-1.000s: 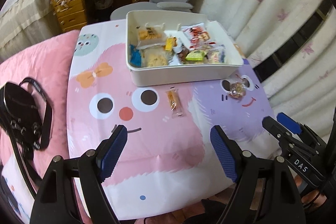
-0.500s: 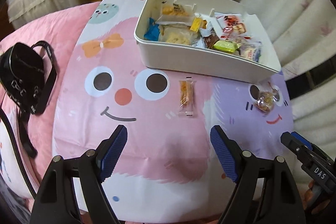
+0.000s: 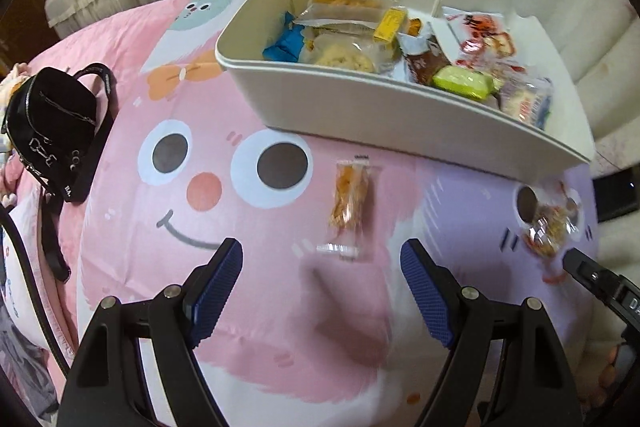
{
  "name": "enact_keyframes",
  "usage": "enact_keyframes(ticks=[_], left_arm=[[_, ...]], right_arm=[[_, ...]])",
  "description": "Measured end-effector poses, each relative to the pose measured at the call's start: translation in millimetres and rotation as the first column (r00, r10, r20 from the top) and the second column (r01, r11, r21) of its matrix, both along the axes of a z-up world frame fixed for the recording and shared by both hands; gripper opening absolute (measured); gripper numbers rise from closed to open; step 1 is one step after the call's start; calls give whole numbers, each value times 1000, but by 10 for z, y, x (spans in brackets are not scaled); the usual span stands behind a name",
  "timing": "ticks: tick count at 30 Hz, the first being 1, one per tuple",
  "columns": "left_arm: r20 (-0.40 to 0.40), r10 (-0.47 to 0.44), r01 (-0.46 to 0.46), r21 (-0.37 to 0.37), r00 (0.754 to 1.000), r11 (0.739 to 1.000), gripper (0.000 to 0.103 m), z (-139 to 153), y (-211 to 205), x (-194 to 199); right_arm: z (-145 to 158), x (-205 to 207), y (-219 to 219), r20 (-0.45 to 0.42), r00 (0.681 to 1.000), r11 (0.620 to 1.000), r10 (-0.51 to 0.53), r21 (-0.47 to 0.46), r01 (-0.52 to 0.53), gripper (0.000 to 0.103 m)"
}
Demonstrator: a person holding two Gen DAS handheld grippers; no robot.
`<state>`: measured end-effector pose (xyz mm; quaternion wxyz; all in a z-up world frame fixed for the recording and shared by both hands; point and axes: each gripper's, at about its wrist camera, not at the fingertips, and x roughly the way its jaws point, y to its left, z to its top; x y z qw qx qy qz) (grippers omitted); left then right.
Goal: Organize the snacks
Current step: 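Close the left tool on the orange bar while the right tool grasps the nut bag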
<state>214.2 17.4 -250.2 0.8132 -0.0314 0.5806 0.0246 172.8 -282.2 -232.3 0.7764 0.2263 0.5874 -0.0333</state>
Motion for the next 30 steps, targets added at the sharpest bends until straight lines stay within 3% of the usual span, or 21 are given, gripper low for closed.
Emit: enact_keyframes(ticks=[10, 19, 21, 23, 27, 30], left_arm=[[30, 18, -20, 53, 999, 998, 80, -234, -64, 276], [30, -9, 6, 98, 1000, 995, 79, -364, -172, 428], [31, -11, 9, 92, 999, 996, 75, -375, -188, 438], [24, -28, 26, 78, 999, 997, 63, -399, -206, 451], [14, -46, 45, 77, 999, 996, 56, -432, -224, 430], [12, -54, 53, 63, 998, 997, 45, -439, -230, 422]], right_arm=[[-270, 225, -192, -3, 999, 998, -33, 53, 33, 59], [-350, 359, -132, -15, 1000, 1000, -14, 4, 14, 59], [-350, 374, -96, -20, 1000, 1000, -1, -18, 1, 59], [-338, 378, -62, -22, 1000, 999, 4, -32, -5, 59], [-329, 416, 16, -40, 999, 997, 26, -72, -29, 58], [-323, 428, 34, -46, 998, 994, 38, -97, -43, 54]])
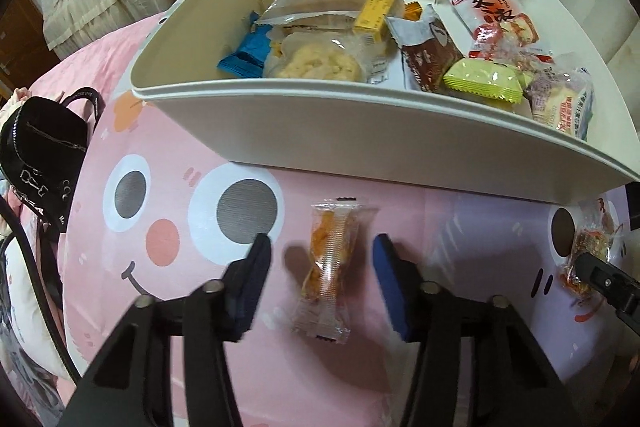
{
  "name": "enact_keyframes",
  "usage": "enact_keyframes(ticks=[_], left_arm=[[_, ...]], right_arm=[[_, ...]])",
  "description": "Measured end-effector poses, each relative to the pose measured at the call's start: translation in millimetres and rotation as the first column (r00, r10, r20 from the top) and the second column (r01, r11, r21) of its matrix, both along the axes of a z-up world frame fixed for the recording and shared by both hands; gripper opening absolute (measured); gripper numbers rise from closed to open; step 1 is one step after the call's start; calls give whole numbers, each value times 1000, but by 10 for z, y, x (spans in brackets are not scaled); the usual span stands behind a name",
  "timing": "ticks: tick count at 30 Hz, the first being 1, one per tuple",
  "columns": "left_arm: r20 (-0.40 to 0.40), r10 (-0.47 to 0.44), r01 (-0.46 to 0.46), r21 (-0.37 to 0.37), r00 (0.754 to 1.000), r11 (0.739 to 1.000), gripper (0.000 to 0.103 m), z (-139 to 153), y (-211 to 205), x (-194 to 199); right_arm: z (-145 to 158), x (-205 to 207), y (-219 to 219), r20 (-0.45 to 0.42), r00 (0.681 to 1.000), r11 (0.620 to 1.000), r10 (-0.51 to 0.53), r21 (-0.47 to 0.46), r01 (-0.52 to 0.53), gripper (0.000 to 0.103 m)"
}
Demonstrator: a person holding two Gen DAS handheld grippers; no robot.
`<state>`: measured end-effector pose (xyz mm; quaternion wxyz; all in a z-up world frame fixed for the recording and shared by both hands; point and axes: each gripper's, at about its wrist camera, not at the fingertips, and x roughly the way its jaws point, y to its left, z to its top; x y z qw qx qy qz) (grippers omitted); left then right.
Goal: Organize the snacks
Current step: 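Close the left tool on the orange bar while the right tool grasps the nut bag, then carry the orange bar and nut bag over the tray and open both tools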
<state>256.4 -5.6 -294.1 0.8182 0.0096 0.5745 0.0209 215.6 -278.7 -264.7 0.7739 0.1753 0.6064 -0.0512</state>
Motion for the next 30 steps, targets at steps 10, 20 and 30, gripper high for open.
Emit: enact_keyframes(ticks=[10, 20, 30], left_arm=[[-26, -36, 36, -23, 999, 999, 19, -61, -78, -96], [11, -61, 62, -41, 998, 997, 19, 124, -59, -227], [60, -102, 105, -51, 993, 993, 19, 593, -63, -310]], right_arm=[[7, -40, -54, 7, 1000, 1000, 25, 1, -25, 41], [49, -159, -217, 4, 1000, 1000, -18, -21, 18, 39], [321, -239, -507, 78, 993, 992, -87, -85, 93, 36]])
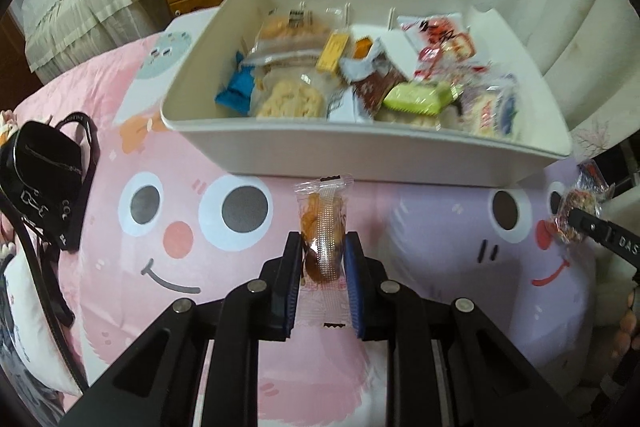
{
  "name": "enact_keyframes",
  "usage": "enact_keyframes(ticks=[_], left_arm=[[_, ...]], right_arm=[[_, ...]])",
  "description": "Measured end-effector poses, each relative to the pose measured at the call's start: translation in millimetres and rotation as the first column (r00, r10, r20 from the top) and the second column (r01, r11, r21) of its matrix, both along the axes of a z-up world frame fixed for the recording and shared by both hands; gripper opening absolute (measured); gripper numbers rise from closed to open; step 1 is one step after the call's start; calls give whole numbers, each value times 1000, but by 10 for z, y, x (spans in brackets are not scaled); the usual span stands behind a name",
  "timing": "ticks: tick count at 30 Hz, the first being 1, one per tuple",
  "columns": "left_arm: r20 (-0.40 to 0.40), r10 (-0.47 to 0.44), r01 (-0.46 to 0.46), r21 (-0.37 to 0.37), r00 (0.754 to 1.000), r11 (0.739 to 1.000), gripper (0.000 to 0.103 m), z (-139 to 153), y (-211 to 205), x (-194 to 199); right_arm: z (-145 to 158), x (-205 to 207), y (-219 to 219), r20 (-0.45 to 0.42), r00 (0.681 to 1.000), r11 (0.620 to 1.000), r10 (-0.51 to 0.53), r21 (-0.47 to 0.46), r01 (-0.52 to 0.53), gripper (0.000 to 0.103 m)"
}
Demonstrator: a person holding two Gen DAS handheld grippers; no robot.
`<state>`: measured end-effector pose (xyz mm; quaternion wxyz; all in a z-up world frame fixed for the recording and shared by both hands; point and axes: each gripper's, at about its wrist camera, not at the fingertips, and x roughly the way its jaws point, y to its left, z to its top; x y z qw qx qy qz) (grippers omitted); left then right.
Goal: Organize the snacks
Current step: 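Carry the orange bar and nut bag over the tray and open both tools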
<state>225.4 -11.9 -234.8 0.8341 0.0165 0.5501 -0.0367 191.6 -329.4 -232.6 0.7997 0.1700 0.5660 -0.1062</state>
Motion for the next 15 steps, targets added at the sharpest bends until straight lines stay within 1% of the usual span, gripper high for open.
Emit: enact_keyframes(ticks=[7, 10, 12, 15], left_arm=[[63, -20, 21, -20, 998, 1000, 19, 466, 39, 30], [80, -29, 31, -26, 996, 999, 19, 641, 52, 105], [89, -38, 41, -28, 995, 999, 19, 704, 45, 153], [114, -55, 58, -19, 992, 998, 19, 811, 14, 260]], right_arm=[[378, 53, -113, 116, 993, 999, -12, -36, 16, 36], [577, 106, -113, 175, 985, 998, 4, -59, 6, 36], [689, 154, -90, 209, 978, 997, 24, -76, -9, 36], [827, 239, 1, 251, 965, 994, 73, -102, -48, 36]])
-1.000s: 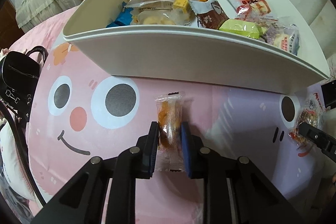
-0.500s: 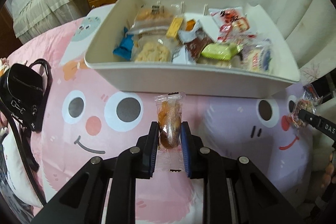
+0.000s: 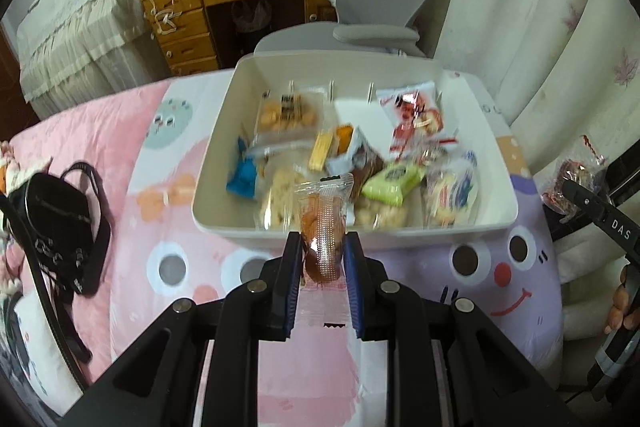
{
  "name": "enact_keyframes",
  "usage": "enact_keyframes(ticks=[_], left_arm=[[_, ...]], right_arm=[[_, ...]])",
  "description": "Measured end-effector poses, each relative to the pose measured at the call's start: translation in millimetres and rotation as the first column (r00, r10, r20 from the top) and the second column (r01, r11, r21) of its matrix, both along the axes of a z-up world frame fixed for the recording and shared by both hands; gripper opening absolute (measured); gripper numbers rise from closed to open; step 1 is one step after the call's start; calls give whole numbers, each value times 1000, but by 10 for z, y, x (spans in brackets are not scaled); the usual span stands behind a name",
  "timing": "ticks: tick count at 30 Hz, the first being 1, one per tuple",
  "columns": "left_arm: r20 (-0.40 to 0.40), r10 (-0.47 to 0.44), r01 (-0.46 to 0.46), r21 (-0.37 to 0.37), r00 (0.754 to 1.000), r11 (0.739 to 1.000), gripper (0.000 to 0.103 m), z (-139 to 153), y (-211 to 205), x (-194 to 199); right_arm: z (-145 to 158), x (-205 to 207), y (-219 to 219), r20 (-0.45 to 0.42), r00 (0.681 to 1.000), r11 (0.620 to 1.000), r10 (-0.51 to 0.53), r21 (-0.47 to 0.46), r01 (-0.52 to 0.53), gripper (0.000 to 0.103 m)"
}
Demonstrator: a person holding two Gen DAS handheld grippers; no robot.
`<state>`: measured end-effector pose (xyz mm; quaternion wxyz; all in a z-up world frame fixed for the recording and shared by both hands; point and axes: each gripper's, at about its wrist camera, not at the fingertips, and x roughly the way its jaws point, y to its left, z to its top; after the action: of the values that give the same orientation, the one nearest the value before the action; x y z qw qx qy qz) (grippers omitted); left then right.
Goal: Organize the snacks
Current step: 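Carry the orange bar and nut bag over the tray and open both tools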
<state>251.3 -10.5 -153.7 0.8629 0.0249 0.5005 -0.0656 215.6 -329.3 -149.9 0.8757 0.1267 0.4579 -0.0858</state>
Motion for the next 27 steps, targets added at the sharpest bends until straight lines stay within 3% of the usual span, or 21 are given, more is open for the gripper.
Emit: enact_keyframes(ticks=[10, 23, 24, 26, 27], left_arm=[[37, 7, -6, -7, 999, 1000, 19, 131, -38, 366], [64, 37, -35, -42, 997, 999, 21, 212, 50, 669], [56, 46, -44, -42, 997, 998, 27, 211, 54, 668], [37, 71, -70, -32, 997, 997, 74, 198, 75, 658], [34, 90, -89, -24, 995, 996, 80, 197, 96, 637]], right_arm=[[189, 307, 496, 106, 977, 983, 185, -26, -183, 36], [138, 523, 1042, 131, 918, 927, 375, -24, -375, 36], [127, 534, 1061, 131, 916, 925, 379, -20, -380, 37], [97, 567, 1095, 115, 916, 922, 385, -8, -387, 37], [77, 583, 1109, 99, 918, 923, 383, -8, -384, 37]])
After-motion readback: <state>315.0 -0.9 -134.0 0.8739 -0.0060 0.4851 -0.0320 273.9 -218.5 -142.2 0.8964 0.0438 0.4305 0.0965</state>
